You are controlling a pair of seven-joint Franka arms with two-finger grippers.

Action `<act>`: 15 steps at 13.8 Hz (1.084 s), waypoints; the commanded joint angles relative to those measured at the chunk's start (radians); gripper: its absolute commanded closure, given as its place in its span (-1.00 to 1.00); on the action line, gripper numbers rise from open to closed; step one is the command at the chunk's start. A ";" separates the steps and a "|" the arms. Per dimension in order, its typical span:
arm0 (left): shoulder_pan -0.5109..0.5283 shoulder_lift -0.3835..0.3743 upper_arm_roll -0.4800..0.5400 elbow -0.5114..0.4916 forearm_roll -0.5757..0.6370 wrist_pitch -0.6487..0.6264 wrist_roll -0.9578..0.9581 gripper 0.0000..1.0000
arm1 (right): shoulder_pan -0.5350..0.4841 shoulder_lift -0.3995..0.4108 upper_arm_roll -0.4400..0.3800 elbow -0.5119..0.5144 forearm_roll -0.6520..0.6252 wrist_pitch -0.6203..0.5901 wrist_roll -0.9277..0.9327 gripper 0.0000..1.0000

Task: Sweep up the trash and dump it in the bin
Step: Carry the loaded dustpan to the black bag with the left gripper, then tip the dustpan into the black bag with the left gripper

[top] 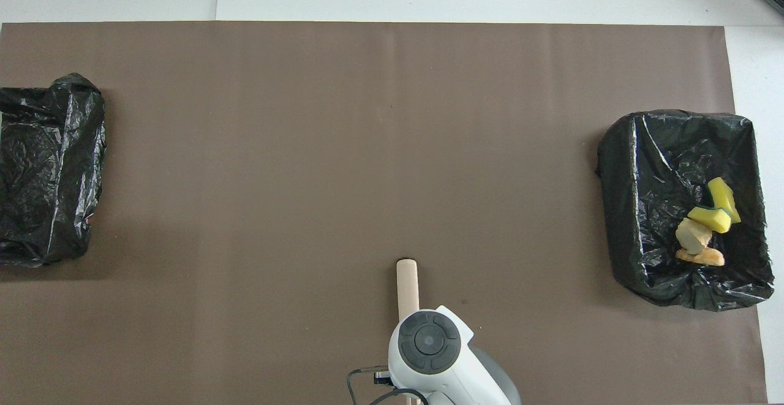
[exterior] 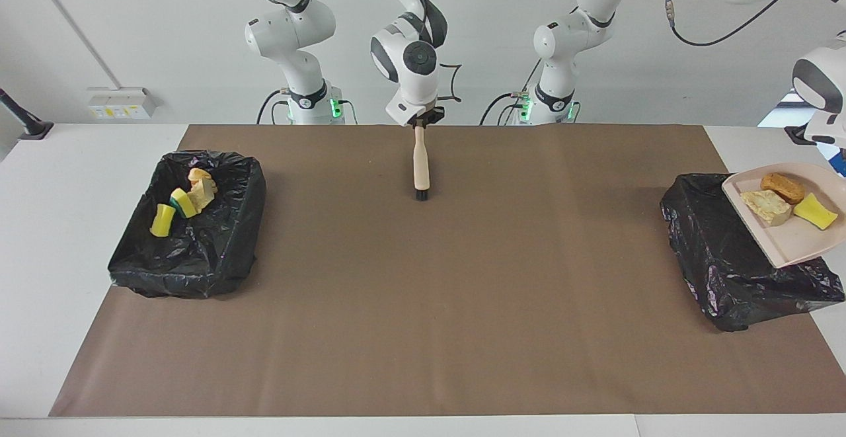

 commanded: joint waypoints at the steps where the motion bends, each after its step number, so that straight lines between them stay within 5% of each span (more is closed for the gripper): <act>1: -0.032 -0.009 0.004 -0.031 0.134 0.004 -0.080 1.00 | -0.011 0.006 0.004 0.001 -0.001 0.037 -0.025 1.00; 6: -0.054 -0.032 0.004 -0.058 0.266 -0.050 -0.087 1.00 | -0.014 0.022 0.004 -0.003 -0.001 0.054 -0.028 1.00; 7: -0.058 -0.044 0.004 -0.056 0.283 -0.068 -0.087 1.00 | -0.024 0.026 0.004 -0.001 -0.002 0.054 -0.036 0.73; 11: -0.098 -0.094 0.002 -0.051 0.336 -0.147 -0.086 1.00 | -0.030 0.034 0.004 0.010 -0.004 0.040 -0.054 -0.88; 15: -0.155 -0.103 0.002 -0.051 0.399 -0.252 -0.147 1.00 | -0.055 0.032 0.003 0.043 -0.022 0.004 -0.060 -1.00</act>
